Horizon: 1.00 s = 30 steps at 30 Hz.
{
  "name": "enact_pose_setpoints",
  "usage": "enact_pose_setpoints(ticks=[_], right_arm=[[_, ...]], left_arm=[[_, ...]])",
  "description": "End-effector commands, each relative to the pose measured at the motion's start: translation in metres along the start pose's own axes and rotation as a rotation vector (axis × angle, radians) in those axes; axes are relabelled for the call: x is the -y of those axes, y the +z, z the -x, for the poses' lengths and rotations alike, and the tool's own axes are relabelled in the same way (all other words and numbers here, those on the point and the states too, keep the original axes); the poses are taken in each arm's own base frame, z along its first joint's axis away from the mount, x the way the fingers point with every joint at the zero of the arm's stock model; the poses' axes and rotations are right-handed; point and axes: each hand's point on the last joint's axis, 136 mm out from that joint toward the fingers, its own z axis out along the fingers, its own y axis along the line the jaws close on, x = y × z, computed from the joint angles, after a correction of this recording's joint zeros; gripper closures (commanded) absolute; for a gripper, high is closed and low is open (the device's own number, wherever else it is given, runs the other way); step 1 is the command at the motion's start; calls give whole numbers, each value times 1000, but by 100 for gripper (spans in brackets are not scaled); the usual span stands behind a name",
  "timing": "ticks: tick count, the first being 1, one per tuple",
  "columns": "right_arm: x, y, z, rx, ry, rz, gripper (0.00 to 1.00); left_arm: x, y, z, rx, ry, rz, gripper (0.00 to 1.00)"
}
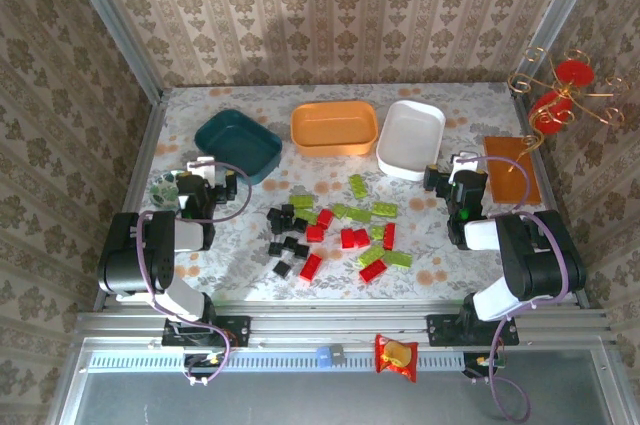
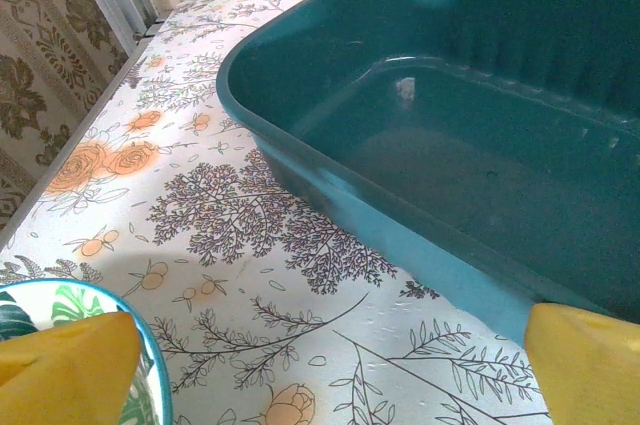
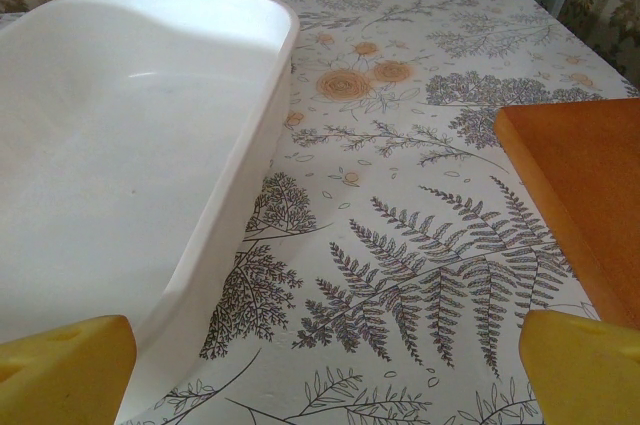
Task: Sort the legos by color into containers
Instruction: Pick up the lego from the center of the table.
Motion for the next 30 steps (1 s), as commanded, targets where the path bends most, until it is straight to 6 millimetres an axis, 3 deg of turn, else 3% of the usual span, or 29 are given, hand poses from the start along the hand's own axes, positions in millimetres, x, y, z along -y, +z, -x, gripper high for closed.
enact_pose_setpoints(ticks=[1,5,11,14,17,20,21,23,24,27,30], right_arm=[[-1,2,12,33,3,-1,0],[2,-2,19,51,12,-23,0],[-10,-10,25,70,-51,-11,0],[-1,-9,38,-32,-61,-108,0],[12,-23,68,-18,-13,-210,0],[21,-36,82,10,138,-272,0],[26,-39,80,7,252,-283,0],[41,-53,58,-76,536,-364,0],[42,-54,49,-122,609,-349,0],[3,-43,50,-169,635,-77,0],[-32,-46,46,-289,555,69,0]], left_arm=[[-1,2,12,30,-4,-8,0],[-11,-8,21,53,7,103,0],[6,-48,76,166,116,183,0],[11,-59,92,203,67,161,0],[-7,-63,104,226,-84,241,0],[-28,-69,104,213,-292,351,0],[-32,-73,93,174,-396,370,0],[-44,-86,66,117,-626,426,0],[-42,-87,61,112,-706,370,0],[-41,-84,62,192,-880,198,0],[-36,-93,79,318,-893,90,0]])
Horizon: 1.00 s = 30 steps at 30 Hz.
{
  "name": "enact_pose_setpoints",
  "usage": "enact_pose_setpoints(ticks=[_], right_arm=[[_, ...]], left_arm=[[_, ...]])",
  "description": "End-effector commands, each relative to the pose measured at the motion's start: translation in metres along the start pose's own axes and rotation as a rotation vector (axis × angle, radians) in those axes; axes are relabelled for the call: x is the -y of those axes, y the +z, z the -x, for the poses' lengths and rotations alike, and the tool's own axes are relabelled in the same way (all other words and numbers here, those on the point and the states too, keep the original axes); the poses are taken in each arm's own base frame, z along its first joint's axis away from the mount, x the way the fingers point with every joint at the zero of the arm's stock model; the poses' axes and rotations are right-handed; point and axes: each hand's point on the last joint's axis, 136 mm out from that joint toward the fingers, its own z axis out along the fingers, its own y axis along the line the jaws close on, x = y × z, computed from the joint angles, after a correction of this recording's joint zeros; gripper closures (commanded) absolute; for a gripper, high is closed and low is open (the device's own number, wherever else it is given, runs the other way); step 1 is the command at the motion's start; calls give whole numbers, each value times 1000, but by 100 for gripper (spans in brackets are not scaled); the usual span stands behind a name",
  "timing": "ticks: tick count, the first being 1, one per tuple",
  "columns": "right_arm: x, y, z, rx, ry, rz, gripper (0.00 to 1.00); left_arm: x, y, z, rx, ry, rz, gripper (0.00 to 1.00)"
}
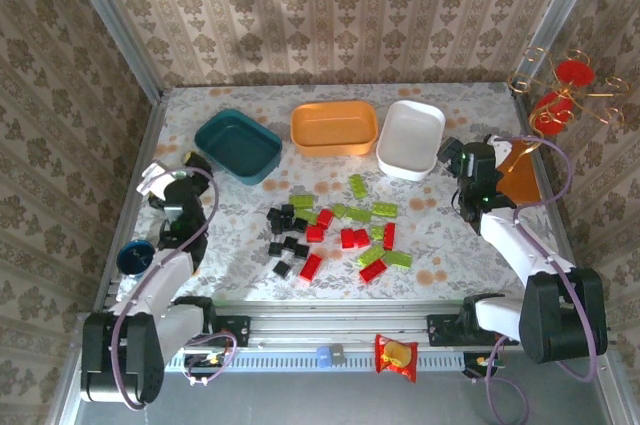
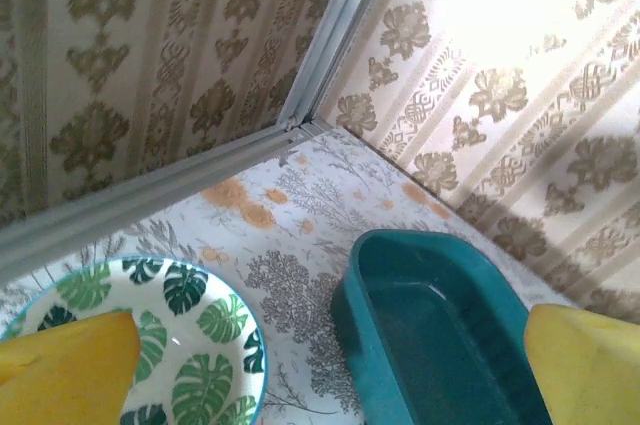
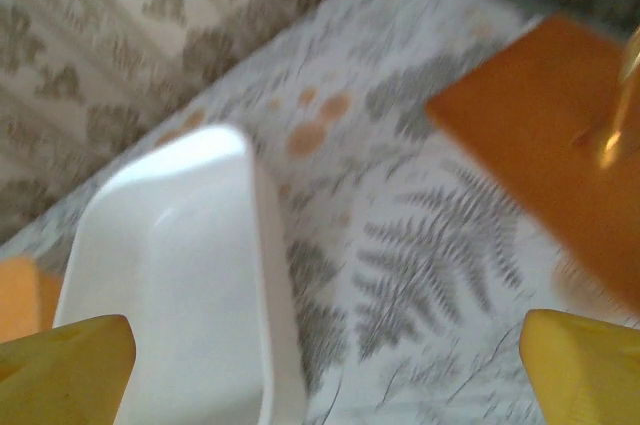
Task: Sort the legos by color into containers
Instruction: Pick up the lego from the center of the table.
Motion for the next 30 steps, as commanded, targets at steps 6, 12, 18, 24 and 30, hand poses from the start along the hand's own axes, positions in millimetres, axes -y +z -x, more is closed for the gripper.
enact_pose_setpoints(ticks=[6,12,18,24,30], right_arm=[[-58,-33,-93,-397,-220,168,1],[-116,-45,-151,-506,-463,278,6],[-152,-34,-195,-533,-619,255,7],[-156,-2,-218,-568,-669,140,19],[-150,15,-223,-543,-700,67,26]], left_arm=[[59,-25,-18,-209,-72,-247,0],[98,-61,-56,-377,85,-399,0],[109,-90,-88,-503,159,-468,0],[96,-103,-106,-572,228,-430,0],[88,-109,-107,-577,234,-425,0]])
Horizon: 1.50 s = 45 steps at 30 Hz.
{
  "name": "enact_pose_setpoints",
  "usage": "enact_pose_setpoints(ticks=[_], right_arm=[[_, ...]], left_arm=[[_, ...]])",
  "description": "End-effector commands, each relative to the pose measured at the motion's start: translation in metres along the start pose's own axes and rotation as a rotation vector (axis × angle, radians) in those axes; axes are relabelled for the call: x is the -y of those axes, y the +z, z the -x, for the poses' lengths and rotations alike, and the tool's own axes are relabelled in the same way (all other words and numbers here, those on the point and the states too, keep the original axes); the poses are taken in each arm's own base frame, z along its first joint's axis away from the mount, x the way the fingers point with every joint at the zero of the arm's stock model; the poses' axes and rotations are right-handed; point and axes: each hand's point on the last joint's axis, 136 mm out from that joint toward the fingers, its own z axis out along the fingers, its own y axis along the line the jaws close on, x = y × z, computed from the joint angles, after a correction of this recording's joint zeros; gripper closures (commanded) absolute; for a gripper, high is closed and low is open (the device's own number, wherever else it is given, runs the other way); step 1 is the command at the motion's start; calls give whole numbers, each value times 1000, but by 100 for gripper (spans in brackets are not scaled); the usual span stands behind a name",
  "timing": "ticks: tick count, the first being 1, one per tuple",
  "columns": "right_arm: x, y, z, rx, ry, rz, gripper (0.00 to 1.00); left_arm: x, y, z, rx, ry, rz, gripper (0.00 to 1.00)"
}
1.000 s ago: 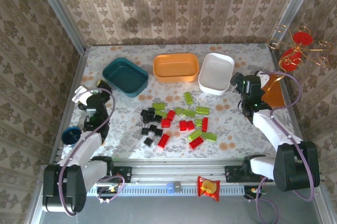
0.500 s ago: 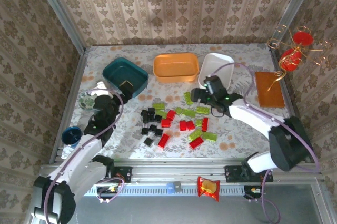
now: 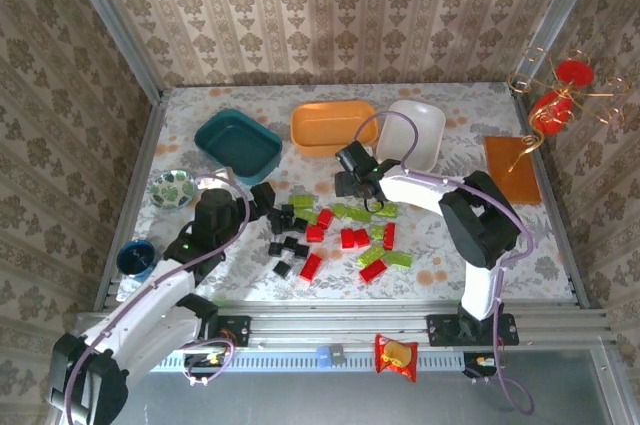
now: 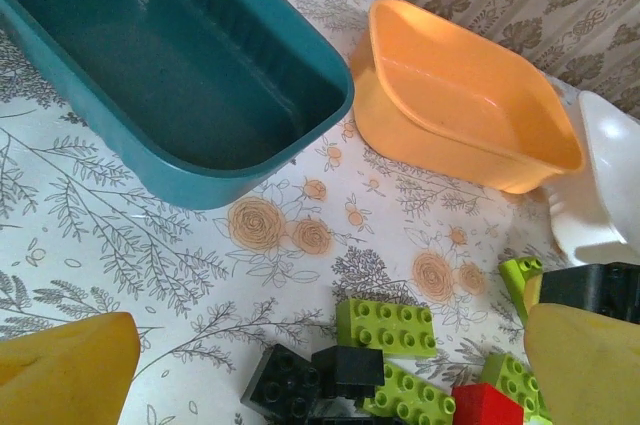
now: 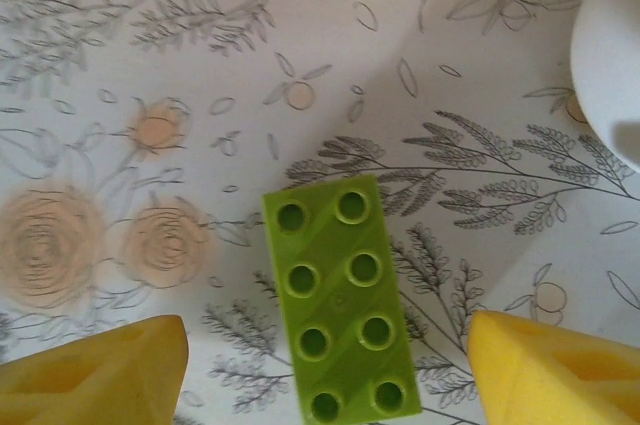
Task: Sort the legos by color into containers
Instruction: Pick up the lego from the center of the table, then place the lego in the container.
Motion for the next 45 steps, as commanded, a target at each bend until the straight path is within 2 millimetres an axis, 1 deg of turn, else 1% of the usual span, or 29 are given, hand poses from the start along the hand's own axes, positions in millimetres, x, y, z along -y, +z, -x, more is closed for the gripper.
enact_pose_setpoints(ticks=[1,5,7,12,16,18,20,23,25,27,29,31,32,34,36,39,42,45], right_arm=[[12,6,3,-7,-19,-86,29],[6,17,-3,-44,-36,-75,36],[4,20,-6,-51,-34,-58,42],[2,25,-10,-65,-39,-50,56],[1,22,-10,-57,-42,-28,66],[-3,16,-7,-37,-41,11,69],[-7,5,-3,-9,-38,53,71],[-9,-27,10,63,-24,124,73],[-5,-51,21,116,-16,144,73],[9,-72,34,166,13,139,73],[32,-84,47,196,77,120,73],[58,-88,59,220,152,88,74],[73,-87,63,221,188,65,74],[96,-82,70,213,246,20,74],[115,-72,78,194,288,-21,75],[131,-55,88,159,316,-70,75],[145,-36,93,112,335,-118,74],[156,-20,95,76,343,-170,70]], left_arm=[[-6,-4,-7,-15,28,22,0],[-6,-3,-10,-25,32,20,0],[-7,-3,-11,-28,36,26,0],[-7,-4,-10,-27,36,28,0],[-3,-4,-9,-31,46,13,0],[-2,-4,-10,-31,47,6,0],[0,-4,-9,-30,49,0,0],[2,-3,-7,-28,52,-3,0],[4,-3,-5,-28,52,-4,0],[6,-2,-4,-27,56,-7,0],[6,-2,-3,-26,57,-2,0],[5,-1,-3,-30,56,8,0],[4,-1,-4,-37,58,15,0],[2,1,-6,-53,65,31,0],[0,2,-9,-73,75,48,0],[-4,3,-11,-94,84,74,0],[-8,1,-12,-102,87,94,0],[-11,0,-14,-108,90,110,0]])
